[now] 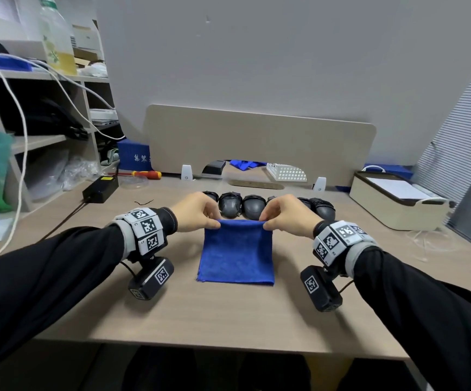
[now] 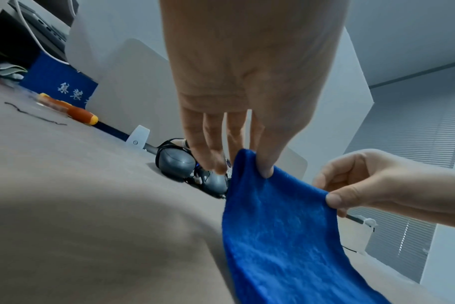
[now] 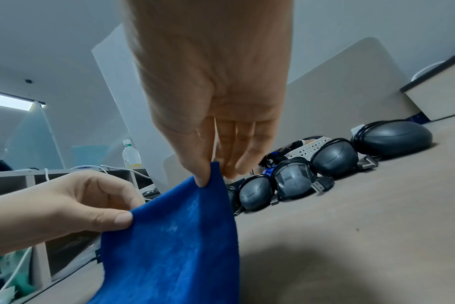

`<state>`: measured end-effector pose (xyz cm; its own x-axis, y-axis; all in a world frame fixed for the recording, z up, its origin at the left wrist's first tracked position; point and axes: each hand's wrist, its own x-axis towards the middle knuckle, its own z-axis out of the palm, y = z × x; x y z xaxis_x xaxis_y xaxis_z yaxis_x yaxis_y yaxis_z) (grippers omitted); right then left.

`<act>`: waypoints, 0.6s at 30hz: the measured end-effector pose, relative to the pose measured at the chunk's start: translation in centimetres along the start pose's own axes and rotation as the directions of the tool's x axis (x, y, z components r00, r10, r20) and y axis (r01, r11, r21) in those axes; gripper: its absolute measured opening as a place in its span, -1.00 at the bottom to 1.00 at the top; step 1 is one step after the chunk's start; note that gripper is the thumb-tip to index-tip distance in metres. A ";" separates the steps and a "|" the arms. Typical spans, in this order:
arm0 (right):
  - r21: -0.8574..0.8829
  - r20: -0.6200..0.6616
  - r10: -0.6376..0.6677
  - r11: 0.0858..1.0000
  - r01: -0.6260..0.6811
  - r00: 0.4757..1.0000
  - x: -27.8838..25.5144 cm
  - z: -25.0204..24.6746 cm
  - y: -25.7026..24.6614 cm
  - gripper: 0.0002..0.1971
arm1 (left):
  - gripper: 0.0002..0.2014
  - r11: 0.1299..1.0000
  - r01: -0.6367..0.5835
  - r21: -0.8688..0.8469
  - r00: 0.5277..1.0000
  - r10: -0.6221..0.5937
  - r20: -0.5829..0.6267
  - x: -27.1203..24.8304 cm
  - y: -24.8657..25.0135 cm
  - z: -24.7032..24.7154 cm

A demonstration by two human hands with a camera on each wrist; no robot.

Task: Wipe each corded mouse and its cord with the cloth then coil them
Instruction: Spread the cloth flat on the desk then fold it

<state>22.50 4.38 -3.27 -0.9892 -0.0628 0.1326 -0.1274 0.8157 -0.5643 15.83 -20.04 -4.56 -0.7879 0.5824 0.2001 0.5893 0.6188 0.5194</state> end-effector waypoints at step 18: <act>-0.157 0.444 -0.047 0.979 0.129 0.895 -4.7 1.2 -1.3 -0.86 | -0.82 0.984 -0.048 0.170 0.860 -0.046 0.508 -3.0 2.5 1.1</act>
<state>27.22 2.94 -4.12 -0.9116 -0.3496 -0.2163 -0.2409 0.8807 -0.4079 19.90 -19.66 -4.82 -0.6141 0.7404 -0.2735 0.6483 0.6708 0.3602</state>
